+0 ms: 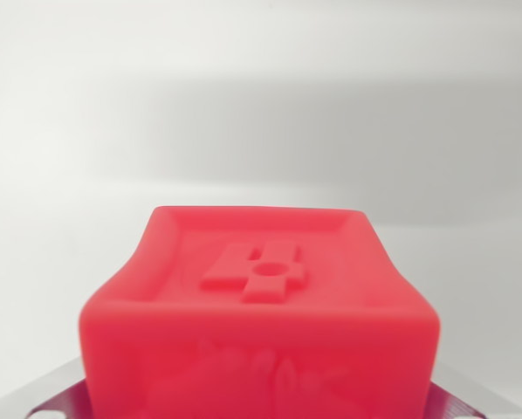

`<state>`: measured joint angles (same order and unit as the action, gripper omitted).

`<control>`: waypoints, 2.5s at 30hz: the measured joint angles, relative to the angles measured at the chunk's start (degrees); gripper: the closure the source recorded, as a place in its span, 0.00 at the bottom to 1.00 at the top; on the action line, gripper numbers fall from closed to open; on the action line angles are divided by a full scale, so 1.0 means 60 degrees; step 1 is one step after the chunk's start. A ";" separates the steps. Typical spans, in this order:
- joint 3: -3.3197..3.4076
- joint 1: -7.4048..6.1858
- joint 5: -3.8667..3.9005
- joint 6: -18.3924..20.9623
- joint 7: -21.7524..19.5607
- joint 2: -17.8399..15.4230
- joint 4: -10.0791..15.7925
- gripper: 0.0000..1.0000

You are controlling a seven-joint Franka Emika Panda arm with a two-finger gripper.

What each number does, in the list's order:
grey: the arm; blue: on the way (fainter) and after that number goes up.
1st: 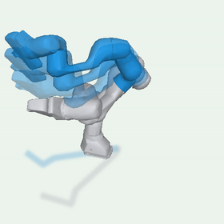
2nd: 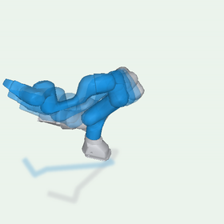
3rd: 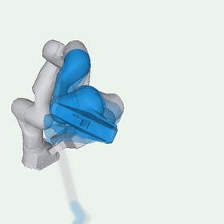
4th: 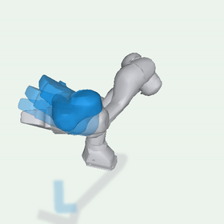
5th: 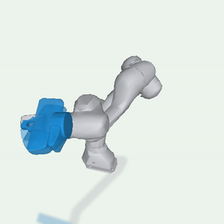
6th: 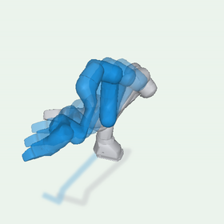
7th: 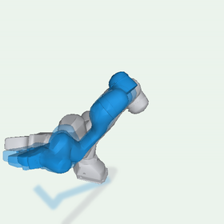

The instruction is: Destack cube

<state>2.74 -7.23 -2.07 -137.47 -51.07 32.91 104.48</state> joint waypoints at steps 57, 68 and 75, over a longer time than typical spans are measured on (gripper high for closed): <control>-0.0054 0.0026 -0.0099 -0.1472 0.0010 0.1976 -0.0453 0.00; -0.0056 0.0027 -0.0099 -0.1489 0.0010 0.2014 -0.0458 0.00; -0.0057 0.0027 -0.0099 -0.1492 0.0010 0.2014 -0.0464 0.00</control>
<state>2.40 -7.07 -2.66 -146.42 -51.00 44.99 101.69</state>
